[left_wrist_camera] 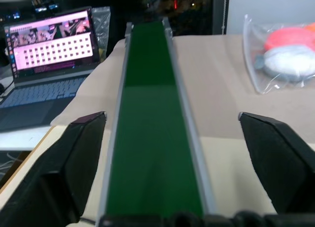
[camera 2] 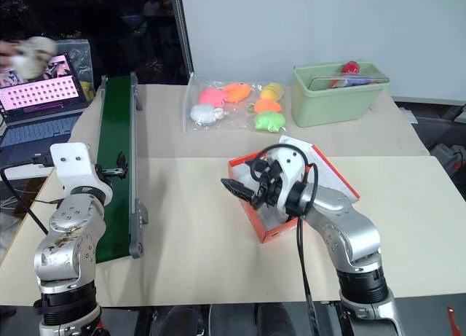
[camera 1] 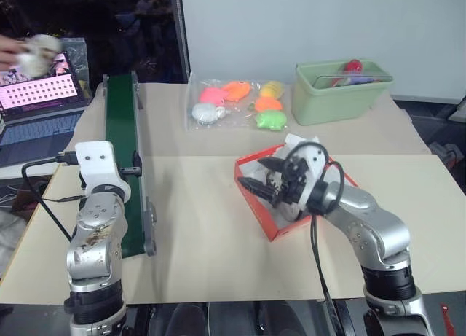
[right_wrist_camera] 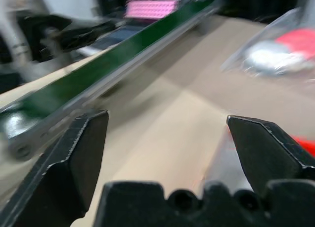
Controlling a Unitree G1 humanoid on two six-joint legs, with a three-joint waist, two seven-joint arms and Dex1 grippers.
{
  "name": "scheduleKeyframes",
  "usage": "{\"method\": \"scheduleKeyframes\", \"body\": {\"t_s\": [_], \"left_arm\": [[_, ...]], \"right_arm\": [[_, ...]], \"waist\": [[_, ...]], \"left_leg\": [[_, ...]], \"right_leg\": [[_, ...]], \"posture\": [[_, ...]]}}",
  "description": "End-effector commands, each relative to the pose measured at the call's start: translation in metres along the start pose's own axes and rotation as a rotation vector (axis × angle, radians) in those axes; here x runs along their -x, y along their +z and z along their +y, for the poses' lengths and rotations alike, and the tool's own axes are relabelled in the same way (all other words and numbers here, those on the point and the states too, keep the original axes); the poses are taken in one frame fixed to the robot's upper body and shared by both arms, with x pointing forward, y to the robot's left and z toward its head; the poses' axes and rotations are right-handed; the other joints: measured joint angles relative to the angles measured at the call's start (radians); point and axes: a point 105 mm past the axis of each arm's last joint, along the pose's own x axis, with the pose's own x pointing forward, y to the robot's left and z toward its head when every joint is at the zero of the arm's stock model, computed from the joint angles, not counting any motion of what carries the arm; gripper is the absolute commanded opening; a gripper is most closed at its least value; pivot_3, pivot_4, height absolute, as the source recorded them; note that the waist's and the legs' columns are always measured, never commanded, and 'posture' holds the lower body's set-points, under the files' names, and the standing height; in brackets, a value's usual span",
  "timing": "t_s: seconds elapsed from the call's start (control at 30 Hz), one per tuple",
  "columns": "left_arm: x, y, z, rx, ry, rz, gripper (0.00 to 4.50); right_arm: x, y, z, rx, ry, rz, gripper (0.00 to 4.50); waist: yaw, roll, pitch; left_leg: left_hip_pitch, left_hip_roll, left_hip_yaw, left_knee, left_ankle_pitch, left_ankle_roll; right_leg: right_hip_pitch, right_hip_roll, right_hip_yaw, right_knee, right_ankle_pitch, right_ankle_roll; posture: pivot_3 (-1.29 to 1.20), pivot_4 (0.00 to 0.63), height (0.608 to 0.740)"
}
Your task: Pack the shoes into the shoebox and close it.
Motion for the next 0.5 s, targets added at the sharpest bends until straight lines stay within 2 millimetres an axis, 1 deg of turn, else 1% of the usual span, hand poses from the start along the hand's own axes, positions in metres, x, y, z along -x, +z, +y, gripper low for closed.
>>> {"method": "scheduleKeyframes", "body": {"t_s": [0.03, 0.23, 0.3, 0.4, 0.5], "left_arm": [[0.001, 0.01, -0.001, 0.009, -0.005, -0.041, 4.43], [0.0, 0.012, -0.003, 0.015, -0.002, -0.041, 4.43], [-0.002, 0.009, -0.005, 0.034, -0.005, -0.009, 4.43], [-0.002, 0.005, -0.008, 0.07, -0.023, 0.023, 4.43], [-0.001, 0.004, -0.007, 0.057, -0.012, 0.035, 4.43]], "right_arm": [[0.003, 0.007, 0.014, 0.049, 0.109, -0.03, 4.5], [0.005, 0.002, 0.015, 0.071, 0.145, -0.013, 4.5], [0.002, -0.001, 0.012, 0.131, 0.126, 0.003, 4.5], [0.001, -0.007, 0.019, 0.16, 0.177, 0.043, 4.5], [0.001, -0.008, 0.019, 0.17, 0.174, 0.041, 4.5]], "waist": [[0.0, 0.0, 0.0], [-0.002, 0.0, 0.0], [-0.001, 0.0, 0.0], [0.0, 0.0, 0.0], [0.0, 0.0, 0.0]], "left_leg": [[0.0, 0.0, 0.0, 0.0, 0.0, 0.0], [0.001, 0.0, 0.0, 0.0, 0.0, 0.0], [0.001, 0.0, 0.0, 0.0, 0.0, 0.0], [0.001, 0.0, 0.0, 0.0, 0.0, 0.0], [0.001, 0.0, 0.0, 0.0, 0.0, 0.0]], "right_leg": [[0.0, 0.0, 0.0, 0.0, 0.0, 0.0], [0.001, 0.0, 0.0, 0.001, 0.0, 0.0], [0.0, 0.0, 0.0, 0.001, 0.0, 0.0], [0.0, 0.0, 0.0, 0.001, 0.0, 0.0], [0.0, 0.0, 0.0, 0.001, 0.0, 0.0]], "posture": [[0.0, 0.15, 0.729], [0.0, 0.15, 0.729], [0.0, 0.15, 0.729], [0.0, 0.15, 0.729], [0.0, 0.15, 0.729]]}}
